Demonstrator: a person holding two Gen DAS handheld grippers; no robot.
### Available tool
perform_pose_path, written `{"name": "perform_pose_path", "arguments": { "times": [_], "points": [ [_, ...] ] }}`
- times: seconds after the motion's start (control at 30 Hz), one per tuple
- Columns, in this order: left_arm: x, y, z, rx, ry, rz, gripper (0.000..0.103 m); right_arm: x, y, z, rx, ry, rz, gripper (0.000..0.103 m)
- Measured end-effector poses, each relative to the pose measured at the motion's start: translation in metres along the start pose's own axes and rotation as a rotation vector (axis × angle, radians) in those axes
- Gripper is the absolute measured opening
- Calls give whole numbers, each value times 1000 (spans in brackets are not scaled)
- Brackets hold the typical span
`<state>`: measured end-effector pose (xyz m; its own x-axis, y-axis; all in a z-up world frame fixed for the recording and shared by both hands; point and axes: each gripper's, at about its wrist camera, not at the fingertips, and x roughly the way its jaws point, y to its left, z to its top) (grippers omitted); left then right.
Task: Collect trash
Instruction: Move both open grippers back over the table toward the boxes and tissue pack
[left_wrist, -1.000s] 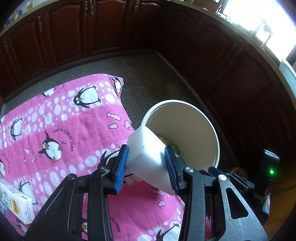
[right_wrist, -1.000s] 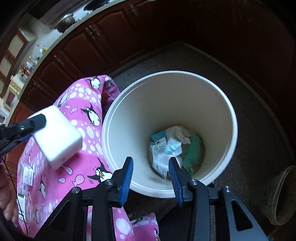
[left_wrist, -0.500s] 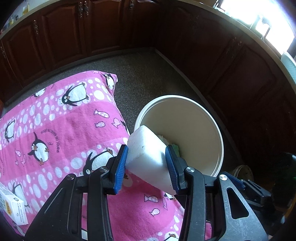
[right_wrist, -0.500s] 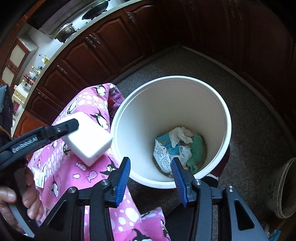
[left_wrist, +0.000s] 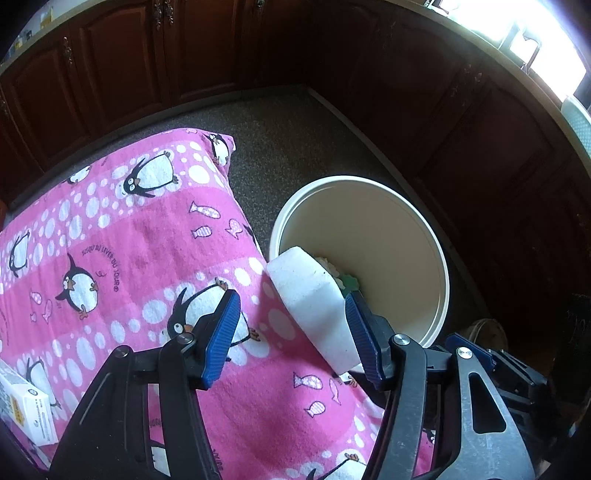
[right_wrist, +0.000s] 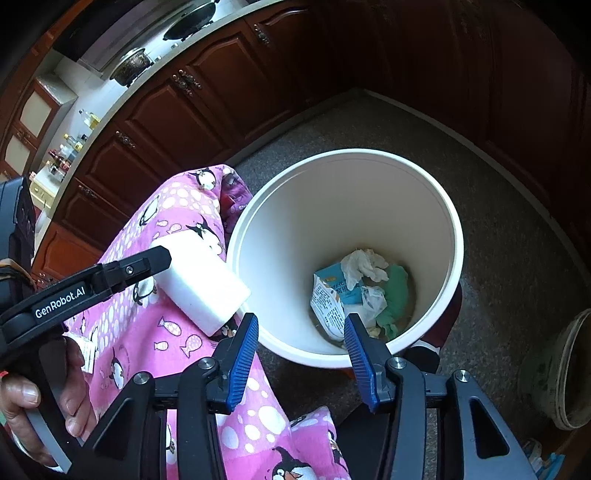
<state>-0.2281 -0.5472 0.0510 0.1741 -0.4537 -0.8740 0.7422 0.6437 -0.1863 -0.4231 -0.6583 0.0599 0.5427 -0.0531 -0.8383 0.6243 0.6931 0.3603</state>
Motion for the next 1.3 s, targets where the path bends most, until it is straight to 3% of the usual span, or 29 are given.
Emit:
{"name": "perform_pose_path", "arguments": {
  "times": [0.33,0.63,0.83,1.3],
  "points": [
    [-13,-6,-3,24,-9,-44,58,-8,1,0,-2,-8,1,47],
    [-36,-3,-11,39,-27,-14,58,-11,12,-2,-12,-15,1,47],
    [-58,1,-18,51,-59,-4,58,-19,26,-4,-36,-34,-4,55],
    [-100,12,-37,57,-131,36,58,-49,71,-9,-97,-111,-20,62]
  ]
}}
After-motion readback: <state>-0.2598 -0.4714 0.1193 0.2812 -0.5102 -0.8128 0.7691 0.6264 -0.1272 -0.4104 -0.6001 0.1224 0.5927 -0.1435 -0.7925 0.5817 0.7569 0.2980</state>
